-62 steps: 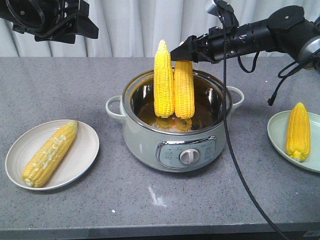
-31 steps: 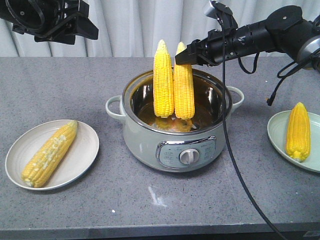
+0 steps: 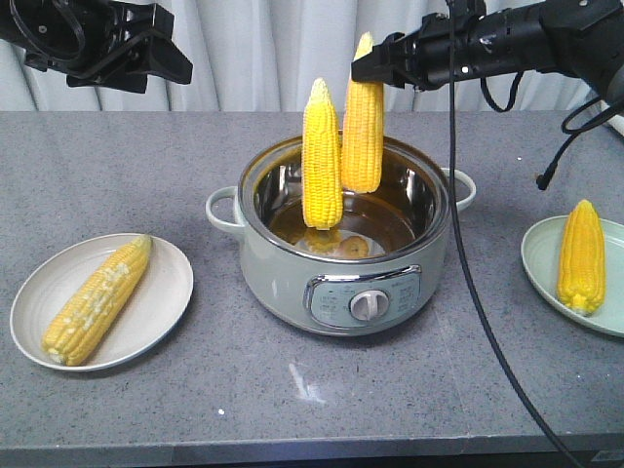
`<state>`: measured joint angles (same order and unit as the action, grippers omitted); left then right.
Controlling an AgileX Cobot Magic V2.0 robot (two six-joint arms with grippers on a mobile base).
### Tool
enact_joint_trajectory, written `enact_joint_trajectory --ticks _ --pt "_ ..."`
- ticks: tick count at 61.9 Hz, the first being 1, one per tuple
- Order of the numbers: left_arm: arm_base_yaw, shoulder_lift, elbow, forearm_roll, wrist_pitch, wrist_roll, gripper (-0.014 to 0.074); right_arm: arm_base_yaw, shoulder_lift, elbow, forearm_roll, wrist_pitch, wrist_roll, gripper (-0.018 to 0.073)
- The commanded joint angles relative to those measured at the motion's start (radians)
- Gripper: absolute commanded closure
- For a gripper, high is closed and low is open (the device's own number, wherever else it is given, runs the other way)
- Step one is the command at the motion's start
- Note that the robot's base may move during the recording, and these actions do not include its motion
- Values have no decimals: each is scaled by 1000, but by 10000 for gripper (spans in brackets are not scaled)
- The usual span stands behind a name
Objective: Distribute corn equally
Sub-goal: 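Grasp the cob with the right gripper and lift it out of the pot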
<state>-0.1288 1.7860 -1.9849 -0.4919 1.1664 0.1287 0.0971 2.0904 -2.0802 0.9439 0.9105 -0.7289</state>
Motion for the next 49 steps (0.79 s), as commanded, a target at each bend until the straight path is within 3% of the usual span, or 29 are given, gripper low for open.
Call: enact_joint_trajectory --ticks 1,21,28,36,49 --pt "-2 -49 -32 -33 -35 0 150 -5 -86 -33 51 -58 -8 564" --pt "-5 -48 -32 -70 -44 -3 150 -5 -105 -33 56 -79 -8 561" --pt "-5 -47 -32 -129 -75 -1 150 -5 -127 -33 56 -74 -8 561" --pt "-5 -40 -32 -283 -130 28 143 -15 -201 -33 53 -66 -5 561" --pt "-26 42 -32 -670 -244 295 87 -108 -368 -33 53 7 54 561"
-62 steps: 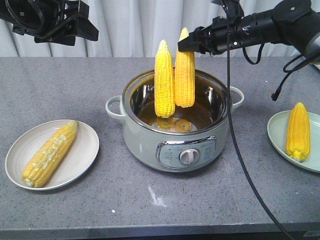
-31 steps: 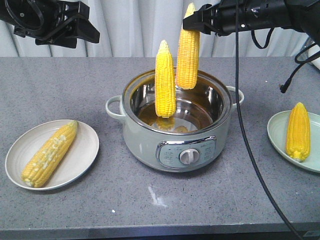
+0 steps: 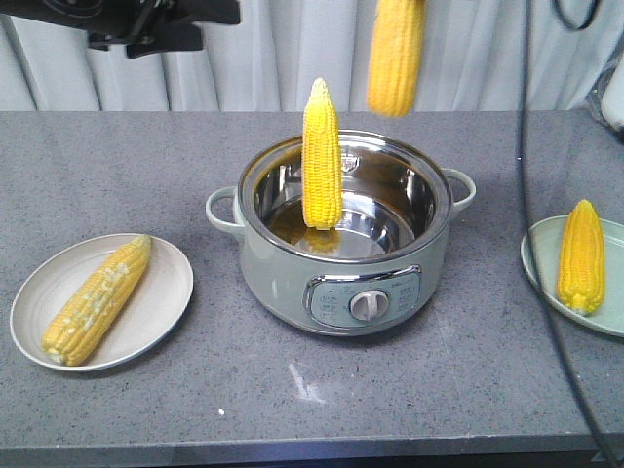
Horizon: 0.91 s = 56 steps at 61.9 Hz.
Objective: Distribute corn equally
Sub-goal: 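Reach the left gripper to the last cob in the pot and grasp it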
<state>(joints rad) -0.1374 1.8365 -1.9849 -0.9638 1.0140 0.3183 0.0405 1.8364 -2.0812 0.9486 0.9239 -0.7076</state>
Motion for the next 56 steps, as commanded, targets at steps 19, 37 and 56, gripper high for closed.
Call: enact_joint_trajectory --ticks 19,37,56 --pt "-84 129 -32 -276 -241 309 67 -274 -260 -32 48 128 62 561" --pt "-151 209 -41 -274 -321 337 34 -356 -271 -32 51 176 79 561" --pt "-167 244 -86 -223 -347 336 34 -356 -271 -30 51 187 79 561"
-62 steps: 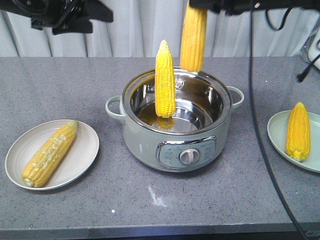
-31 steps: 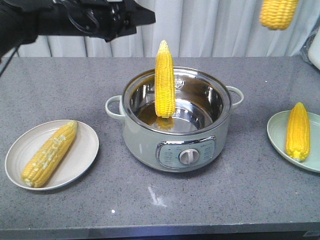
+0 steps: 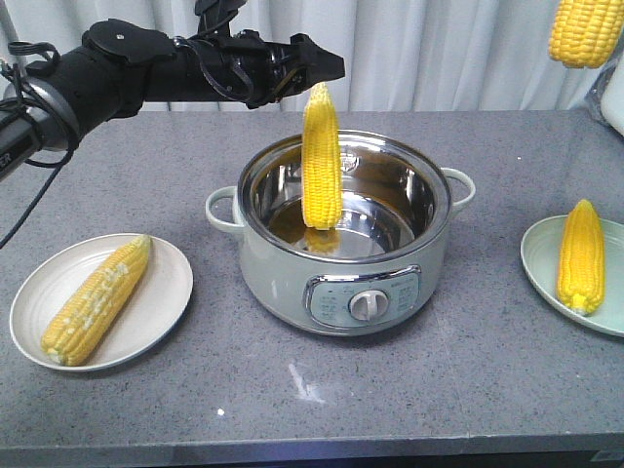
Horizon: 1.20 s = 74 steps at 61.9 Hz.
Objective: Distribute corn equally
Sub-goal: 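Reach the left gripper to the last cob in the pot and grasp it, then lift the last cob out of the pot with the left gripper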
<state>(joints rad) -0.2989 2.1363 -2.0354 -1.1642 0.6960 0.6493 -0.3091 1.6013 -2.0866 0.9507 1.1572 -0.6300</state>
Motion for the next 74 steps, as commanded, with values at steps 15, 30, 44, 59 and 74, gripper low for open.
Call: enact_joint_trajectory --ticks 15,30,44,59,74 --pt "-5 -43 -36 -14 -29 3 34 -6 -35 -25 48 -46 1 561" --pt "-5 -21 -36 -13 -28 3 34 -6 -35 -25 45 -44 1 561" --pt "-6 -7 -36 -14 -18 3 34 -6 -35 -25 45 -43 0 561" --pt "-8 2 -36 -14 -4 4 34 -6 -31 -25 45 -43 -2 561" --pt "-25 12 -36 -2 -3 3 95 -6 -30 -25 45 -47 -3 561"
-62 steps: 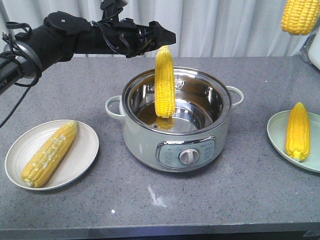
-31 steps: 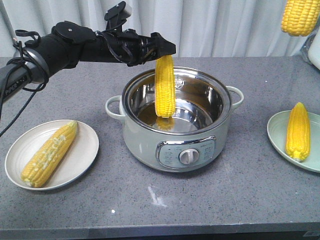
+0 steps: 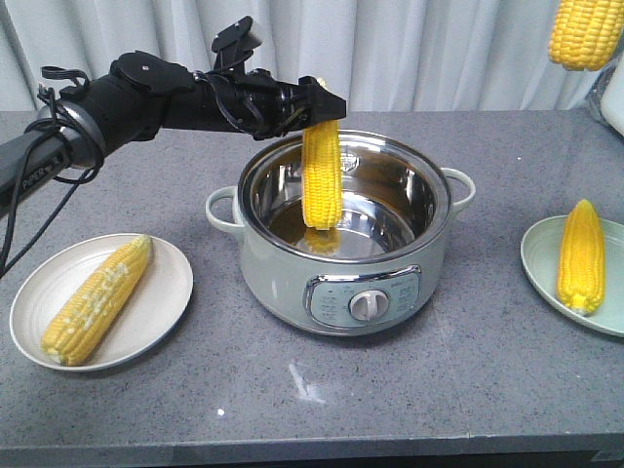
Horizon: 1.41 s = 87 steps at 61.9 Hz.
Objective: Distribute corn equally
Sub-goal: 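Lift the last cob out of the pot with the left gripper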
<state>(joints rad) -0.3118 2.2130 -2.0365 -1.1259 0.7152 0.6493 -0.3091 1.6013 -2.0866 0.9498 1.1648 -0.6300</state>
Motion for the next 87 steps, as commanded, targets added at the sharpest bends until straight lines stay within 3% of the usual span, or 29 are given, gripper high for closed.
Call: enact_joint_trajectory --ticks 1,23,34,44,59,66,76,87 --pt "-12 -64 -35 -40 -22 3 106 -6 -30 -25 46 -54 -3 561" --pt "-13 -69 -56 -44 23 3 605 -6 -30 -25 46 -50 -2 561" --pt "-11 -69 -186 -43 131 -11 605 -6 -30 -25 47 -44 -2 561" --pt "-1 -69 -348 -15 256 -114 605 -6 -30 -25 57 -13 4 561" --pt "31 -69 -584 168 544 -316 605 -6 -30 -25 117 91 9 561" --pt "33 -103 -627 269 543 -454 605 -2 -30 -25 149 125 17 561" --pt "33 -164 -627 292 543 -492 605 48 -30 -25 157 125 61 561" --pt "33 -252 -626 399 543 -560 605 183 -30 -25 123 125 82 561"
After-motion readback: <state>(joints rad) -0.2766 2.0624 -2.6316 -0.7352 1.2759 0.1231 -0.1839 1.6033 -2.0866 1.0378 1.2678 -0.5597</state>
